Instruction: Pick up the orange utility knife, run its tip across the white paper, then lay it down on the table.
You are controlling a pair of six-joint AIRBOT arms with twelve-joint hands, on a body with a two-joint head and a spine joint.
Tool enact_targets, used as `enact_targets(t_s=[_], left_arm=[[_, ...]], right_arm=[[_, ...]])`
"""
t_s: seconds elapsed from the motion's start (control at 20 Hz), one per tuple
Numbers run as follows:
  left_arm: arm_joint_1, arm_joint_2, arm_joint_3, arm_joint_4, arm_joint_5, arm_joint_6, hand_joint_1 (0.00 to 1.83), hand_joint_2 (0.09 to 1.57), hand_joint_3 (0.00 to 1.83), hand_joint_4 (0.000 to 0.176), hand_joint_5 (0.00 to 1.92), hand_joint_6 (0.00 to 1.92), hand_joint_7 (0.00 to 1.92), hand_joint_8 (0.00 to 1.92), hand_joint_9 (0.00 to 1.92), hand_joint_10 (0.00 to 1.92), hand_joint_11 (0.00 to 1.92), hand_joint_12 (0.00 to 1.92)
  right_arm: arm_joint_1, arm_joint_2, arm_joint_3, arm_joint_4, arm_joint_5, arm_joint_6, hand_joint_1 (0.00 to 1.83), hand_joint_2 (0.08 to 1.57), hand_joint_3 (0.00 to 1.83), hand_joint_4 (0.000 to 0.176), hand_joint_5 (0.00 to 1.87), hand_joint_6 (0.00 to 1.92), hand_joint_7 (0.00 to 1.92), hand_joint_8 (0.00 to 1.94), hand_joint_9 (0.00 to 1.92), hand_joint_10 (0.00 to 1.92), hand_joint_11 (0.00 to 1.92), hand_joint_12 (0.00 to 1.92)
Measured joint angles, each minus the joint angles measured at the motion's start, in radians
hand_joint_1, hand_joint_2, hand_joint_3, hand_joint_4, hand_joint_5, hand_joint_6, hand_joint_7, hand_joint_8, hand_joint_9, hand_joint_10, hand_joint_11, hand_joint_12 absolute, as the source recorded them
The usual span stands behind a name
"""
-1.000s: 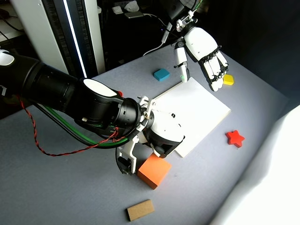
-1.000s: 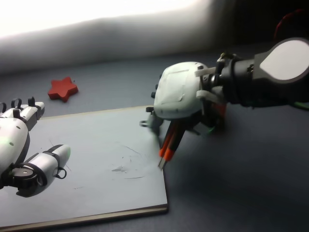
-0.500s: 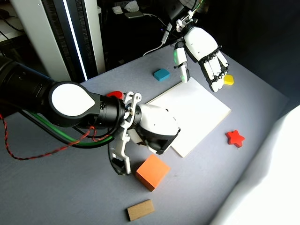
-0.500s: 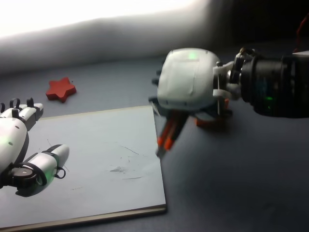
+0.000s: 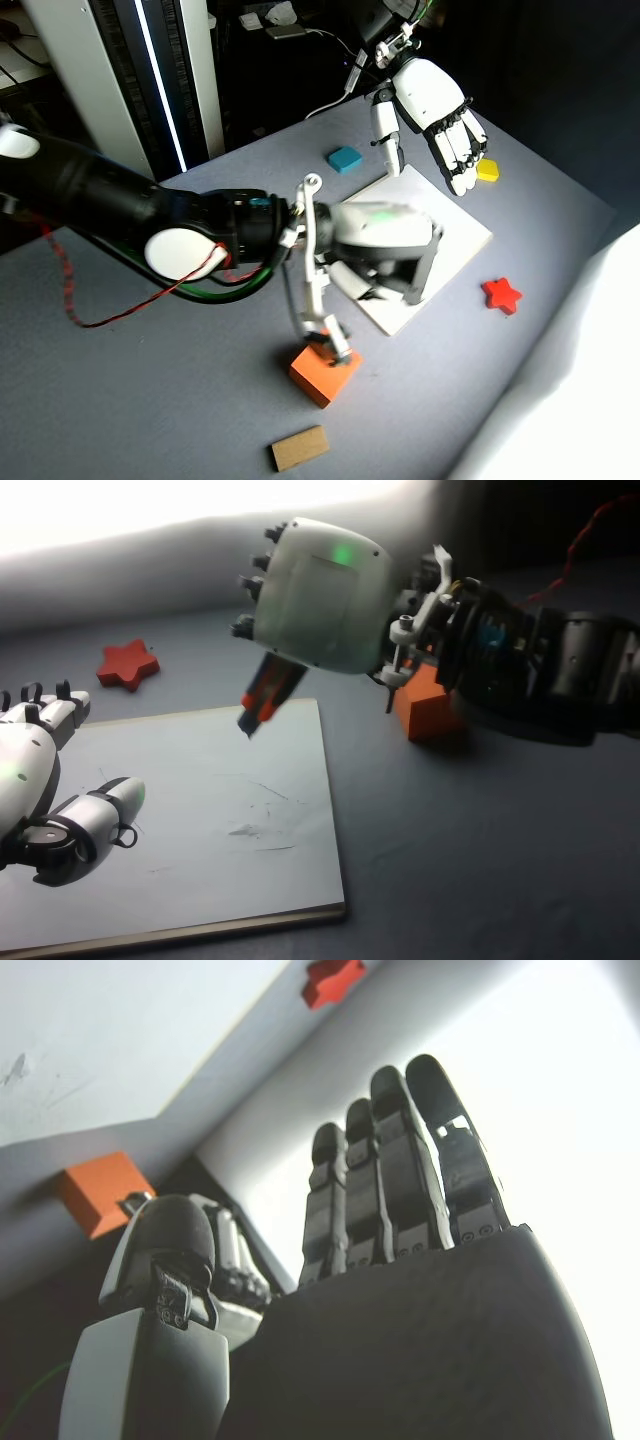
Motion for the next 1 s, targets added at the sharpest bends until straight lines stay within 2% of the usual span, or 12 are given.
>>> enact_targets(t_s=[0.1,0.25,0.3,0.4,0.65,1.0], left_arm=[[0.0,0.0,0.002,0.004,0.001,0.0,0.19,1.36,0.0,0.001,0.22,0.0,0.26,0.0,0.31,0.0,0.0,1.05],[0.0,0.0,0.002,0.006,0.001,0.0,0.19,1.35,0.0,0.006,0.24,0.01,0.27,0.0,0.31,0.0,0.0,1.0],[0.0,0.0,0.002,0.006,0.0,0.0,0.2,1.36,0.0,0.008,0.23,0.0,0.27,0.0,0.3,0.0,0.0,1.02],[0.003,0.0,0.004,0.008,0.001,0.0,0.24,1.34,0.0,0.001,0.26,0.01,0.32,0.01,0.35,0.02,0.0,1.11],[0.007,0.0,0.014,0.004,0.002,0.0,0.16,1.37,0.01,0.0,0.19,0.0,0.3,0.0,0.36,0.01,0.0,1.1],[0.013,-0.012,0.025,0.004,0.008,0.0,0.2,1.36,0.0,0.004,0.18,0.0,0.3,0.0,0.32,0.0,0.0,1.07]], right_arm=[[-0.016,-0.035,0.045,-0.025,0.06,-0.05,1.48,0.94,0.72,0.176,1.47,1.92,1.63,1.94,1.75,1.92,1.83,1.92],[-0.027,-0.098,0.137,-0.18,0.119,-0.066,1.49,0.93,0.71,0.176,1.47,1.92,1.62,1.94,1.74,1.92,1.82,1.92],[-0.027,-0.122,0.172,-0.229,0.145,-0.066,1.48,0.94,0.7,0.176,1.46,1.92,1.62,1.94,1.74,1.92,1.82,1.92],[-0.027,-0.17,0.24,-0.286,0.204,-0.07,1.5,0.95,0.7,0.176,1.49,1.92,1.67,1.94,1.77,1.92,1.85,1.92],[-0.069,-0.238,0.327,-0.306,0.261,-0.094,1.49,0.95,0.73,0.176,1.51,1.92,1.7,1.94,1.8,1.92,1.87,1.92],[-0.074,-0.37,0.526,-0.335,0.334,-0.068,1.48,0.94,0.73,0.176,1.49,1.92,1.66,1.94,1.79,1.92,1.87,1.92]])
